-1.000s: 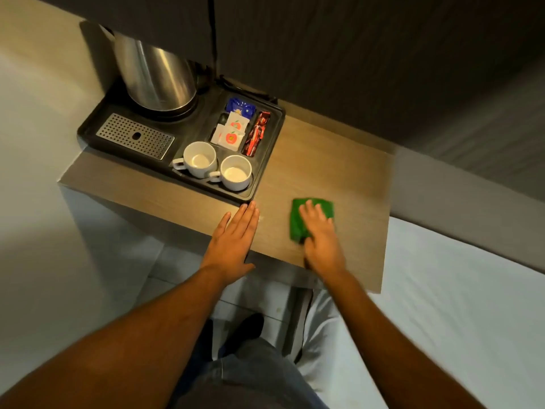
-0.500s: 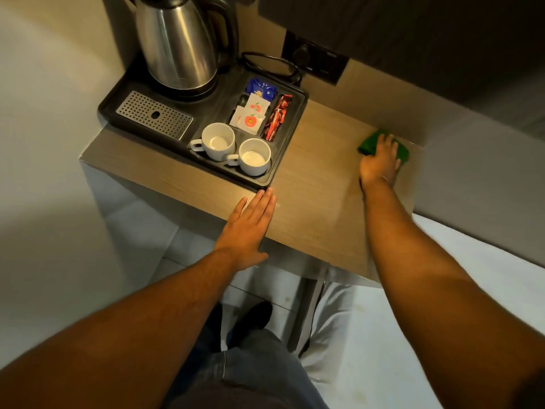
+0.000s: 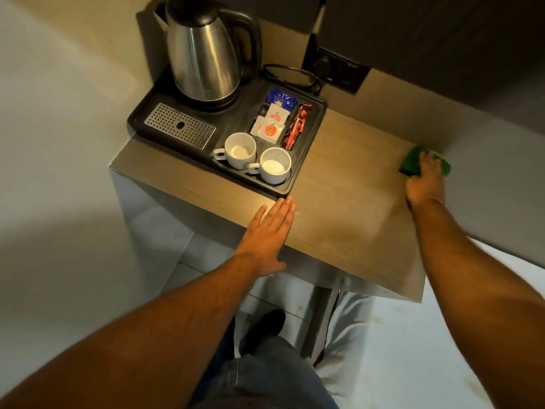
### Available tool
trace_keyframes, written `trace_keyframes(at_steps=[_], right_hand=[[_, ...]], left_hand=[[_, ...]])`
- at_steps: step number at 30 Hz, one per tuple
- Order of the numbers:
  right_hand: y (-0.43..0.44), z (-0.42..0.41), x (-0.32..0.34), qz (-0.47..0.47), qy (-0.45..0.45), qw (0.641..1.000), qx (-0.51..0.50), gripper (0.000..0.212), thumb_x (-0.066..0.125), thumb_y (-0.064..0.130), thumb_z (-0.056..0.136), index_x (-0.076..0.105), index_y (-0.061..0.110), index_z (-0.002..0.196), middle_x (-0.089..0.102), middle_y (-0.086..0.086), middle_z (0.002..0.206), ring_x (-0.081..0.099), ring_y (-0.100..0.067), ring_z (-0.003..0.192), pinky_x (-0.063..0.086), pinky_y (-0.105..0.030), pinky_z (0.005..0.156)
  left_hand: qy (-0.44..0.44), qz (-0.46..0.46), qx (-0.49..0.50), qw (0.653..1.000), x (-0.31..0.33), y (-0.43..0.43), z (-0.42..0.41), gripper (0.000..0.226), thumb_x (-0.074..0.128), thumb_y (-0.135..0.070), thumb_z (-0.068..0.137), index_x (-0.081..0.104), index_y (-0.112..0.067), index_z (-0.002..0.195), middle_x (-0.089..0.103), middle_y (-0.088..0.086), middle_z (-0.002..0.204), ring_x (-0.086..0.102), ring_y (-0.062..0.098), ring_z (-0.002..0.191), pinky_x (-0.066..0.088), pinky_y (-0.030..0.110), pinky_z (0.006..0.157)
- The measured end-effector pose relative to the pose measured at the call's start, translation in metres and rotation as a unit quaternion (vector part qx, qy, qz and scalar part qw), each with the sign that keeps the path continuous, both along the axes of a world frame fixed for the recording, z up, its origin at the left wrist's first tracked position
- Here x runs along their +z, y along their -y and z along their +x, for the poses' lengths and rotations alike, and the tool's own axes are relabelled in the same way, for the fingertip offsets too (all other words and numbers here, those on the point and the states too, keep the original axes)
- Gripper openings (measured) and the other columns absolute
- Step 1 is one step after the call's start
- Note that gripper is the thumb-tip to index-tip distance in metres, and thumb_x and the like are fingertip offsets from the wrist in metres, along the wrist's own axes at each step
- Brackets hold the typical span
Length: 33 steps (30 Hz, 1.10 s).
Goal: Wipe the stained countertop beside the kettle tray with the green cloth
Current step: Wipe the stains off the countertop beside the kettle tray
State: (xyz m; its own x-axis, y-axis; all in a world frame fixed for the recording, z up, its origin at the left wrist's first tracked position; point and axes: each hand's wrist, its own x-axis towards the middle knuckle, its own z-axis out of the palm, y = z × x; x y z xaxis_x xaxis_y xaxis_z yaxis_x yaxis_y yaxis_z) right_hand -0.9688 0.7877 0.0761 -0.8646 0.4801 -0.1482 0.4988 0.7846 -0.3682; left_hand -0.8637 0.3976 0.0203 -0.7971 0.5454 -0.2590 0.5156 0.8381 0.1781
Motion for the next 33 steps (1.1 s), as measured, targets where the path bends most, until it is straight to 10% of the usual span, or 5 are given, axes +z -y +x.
trace_keyframes(at_steps=[4,11,19,27,33], right_hand=[[0.018,0.033,-0.001,0.030,0.028,0.999,-0.005,0.074,0.048,-0.006,0.098,0.028,0.010,0.168,0.022,-0.016,0.176,0.018,-0.038,0.164,0.016,-0.049,0.134],[0.137,0.181,-0.035,-0.004,0.008,0.936,0.353,0.088,0.046,0.005,0.091,0.018,0.035,0.169,0.014,0.010,0.179,0.004,-0.013,0.167,0.005,-0.043,0.134],[0.035,0.134,-0.012,0.011,-0.016,1.000,-0.012,0.079,0.053,-0.010,0.090,0.035,0.010,0.165,0.024,-0.014,0.176,0.018,-0.039,0.164,0.018,-0.058,0.132],[0.181,0.169,-0.040,-0.032,-0.025,0.967,0.252,0.085,0.050,0.003,0.093,0.023,0.034,0.168,0.015,0.008,0.178,0.003,-0.015,0.167,0.004,-0.047,0.134],[0.097,0.225,-0.027,-0.016,-0.006,0.997,0.073,0.084,0.050,-0.001,0.094,0.025,0.029,0.169,0.017,0.005,0.178,0.005,-0.017,0.167,0.012,-0.052,0.135]], left_hand=[[-0.017,-0.006,0.007,1.000,-0.001,-0.001,0.003,0.150,0.088,-0.056,0.079,-0.023,-0.008,0.169,-0.025,0.012,0.181,-0.019,0.029,0.168,-0.005,0.052,0.136],[-0.021,-0.022,0.000,1.000,0.000,-0.007,0.002,0.149,0.088,-0.053,0.081,-0.024,-0.008,0.168,-0.024,0.013,0.181,-0.019,0.029,0.168,-0.006,0.051,0.136],[-0.014,-0.030,0.010,0.999,0.003,-0.004,0.002,0.147,0.087,-0.049,0.083,-0.026,-0.009,0.168,-0.026,0.013,0.181,-0.021,0.029,0.168,-0.005,0.052,0.137],[-0.020,-0.009,0.011,1.000,-0.002,-0.001,0.003,0.140,0.083,-0.043,0.080,-0.017,-0.010,0.171,-0.018,0.012,0.183,-0.015,0.028,0.169,-0.001,0.051,0.136],[-0.010,-0.003,0.009,1.000,-0.004,0.000,0.001,0.146,0.088,-0.046,0.077,-0.018,-0.010,0.171,-0.019,0.012,0.183,-0.016,0.029,0.169,0.000,0.052,0.136]])
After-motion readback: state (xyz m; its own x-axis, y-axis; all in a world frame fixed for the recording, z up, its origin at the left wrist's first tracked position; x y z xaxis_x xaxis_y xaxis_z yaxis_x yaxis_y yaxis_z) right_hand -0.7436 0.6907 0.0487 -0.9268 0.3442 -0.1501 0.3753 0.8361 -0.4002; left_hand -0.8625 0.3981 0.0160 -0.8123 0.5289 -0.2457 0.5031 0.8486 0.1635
